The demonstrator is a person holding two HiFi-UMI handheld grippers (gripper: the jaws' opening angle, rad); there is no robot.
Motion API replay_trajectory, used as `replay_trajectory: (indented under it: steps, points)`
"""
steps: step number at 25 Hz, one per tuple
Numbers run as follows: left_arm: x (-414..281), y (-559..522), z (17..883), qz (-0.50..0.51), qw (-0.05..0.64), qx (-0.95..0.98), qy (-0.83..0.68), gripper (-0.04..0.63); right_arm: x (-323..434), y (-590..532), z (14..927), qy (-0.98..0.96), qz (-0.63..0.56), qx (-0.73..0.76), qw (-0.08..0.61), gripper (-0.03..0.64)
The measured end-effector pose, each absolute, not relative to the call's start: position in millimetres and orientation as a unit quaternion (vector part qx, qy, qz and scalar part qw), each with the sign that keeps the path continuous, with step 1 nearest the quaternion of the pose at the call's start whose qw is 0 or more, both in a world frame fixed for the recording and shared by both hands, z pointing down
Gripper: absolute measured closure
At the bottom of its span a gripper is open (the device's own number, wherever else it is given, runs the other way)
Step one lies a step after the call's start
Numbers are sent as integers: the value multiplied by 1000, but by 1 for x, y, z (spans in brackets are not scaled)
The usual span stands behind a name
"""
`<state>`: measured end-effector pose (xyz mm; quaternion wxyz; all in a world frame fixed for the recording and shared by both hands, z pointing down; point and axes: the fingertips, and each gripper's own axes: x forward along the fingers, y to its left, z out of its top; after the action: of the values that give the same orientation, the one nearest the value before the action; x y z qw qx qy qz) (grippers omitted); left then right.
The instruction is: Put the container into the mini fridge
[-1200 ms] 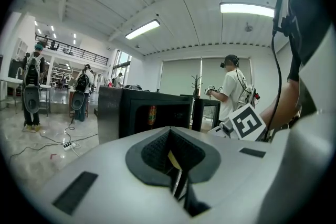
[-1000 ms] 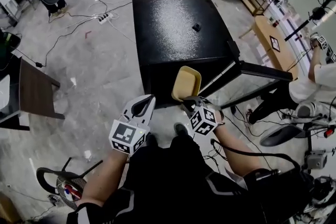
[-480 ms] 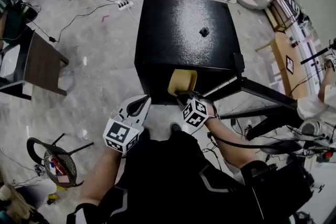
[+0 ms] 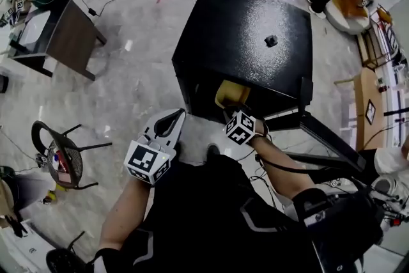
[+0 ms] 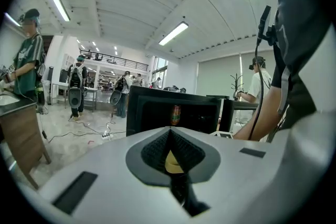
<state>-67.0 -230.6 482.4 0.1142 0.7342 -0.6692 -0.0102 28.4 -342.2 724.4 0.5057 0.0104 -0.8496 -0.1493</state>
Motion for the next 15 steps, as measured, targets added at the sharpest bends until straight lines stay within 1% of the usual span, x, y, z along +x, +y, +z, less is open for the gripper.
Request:
replay_trajectory:
  steps: [15]
  points:
    - [-57,-185,488,-22,123,632,-765,586,8,-362,770,-839,-172,-5,517,584]
